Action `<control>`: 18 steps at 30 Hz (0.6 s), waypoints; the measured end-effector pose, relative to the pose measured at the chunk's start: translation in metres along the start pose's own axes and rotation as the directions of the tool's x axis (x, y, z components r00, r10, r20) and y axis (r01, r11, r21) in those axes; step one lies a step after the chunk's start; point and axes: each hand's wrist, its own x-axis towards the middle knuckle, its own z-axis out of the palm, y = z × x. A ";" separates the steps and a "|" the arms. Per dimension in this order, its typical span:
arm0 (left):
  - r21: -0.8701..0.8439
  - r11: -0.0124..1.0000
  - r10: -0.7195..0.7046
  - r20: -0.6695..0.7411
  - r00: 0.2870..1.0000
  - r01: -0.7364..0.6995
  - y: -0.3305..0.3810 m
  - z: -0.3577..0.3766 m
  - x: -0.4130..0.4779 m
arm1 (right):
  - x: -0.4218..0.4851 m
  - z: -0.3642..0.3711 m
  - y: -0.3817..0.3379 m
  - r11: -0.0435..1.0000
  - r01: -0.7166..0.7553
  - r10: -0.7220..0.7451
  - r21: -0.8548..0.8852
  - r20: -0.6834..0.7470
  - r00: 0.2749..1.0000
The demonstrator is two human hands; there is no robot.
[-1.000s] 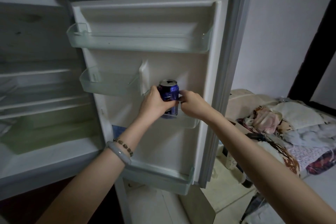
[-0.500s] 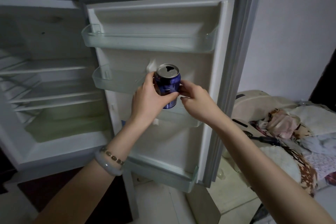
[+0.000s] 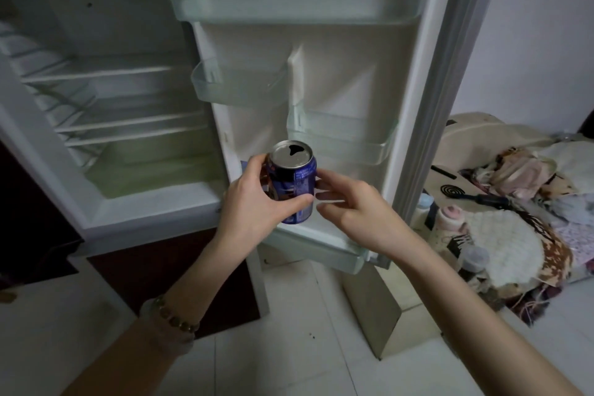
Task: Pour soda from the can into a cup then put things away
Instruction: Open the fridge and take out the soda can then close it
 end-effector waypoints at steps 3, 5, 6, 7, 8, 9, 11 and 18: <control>-0.003 0.999 -0.045 0.045 0.998 0.045 -0.013 0.002 -0.021 | -0.012 0.009 0.011 0.999 -0.025 0.024 0.027 0.035 0.999; -0.012 0.997 -0.075 0.058 0.996 0.075 -0.019 0.003 -0.032 | -0.017 0.013 0.019 0.999 -0.027 0.025 0.039 0.061 0.998; -0.008 0.996 -0.087 0.056 0.995 0.087 -0.020 0.005 -0.036 | -0.018 0.014 0.025 0.999 -0.028 0.025 0.042 0.073 0.997; 0.007 0.995 -0.097 0.049 0.994 0.097 -0.021 0.008 -0.040 | -0.019 0.014 0.031 0.999 -0.028 0.024 0.036 0.086 0.996; 0.023 0.995 -0.102 0.039 0.994 0.101 -0.020 0.011 -0.044 | -0.020 0.013 0.037 0.999 -0.026 0.024 0.024 0.100 0.995; 0.033 0.993 -0.113 0.027 0.993 0.113 -0.019 0.015 -0.047 | -0.020 0.011 0.044 1.000 -0.020 0.019 0.011 0.116 0.993; 0.038 0.988 -0.152 0.003 0.988 0.152 -0.014 0.026 -0.054 | -0.021 0.002 0.056 1.000 0.003 -0.004 0.003 0.152 0.988; 0.053 0.976 -0.204 -0.119 0.972 0.212 0.022 0.086 -0.081 | -0.031 -0.052 0.100 0.997 0.079 -0.083 0.024 0.290 0.953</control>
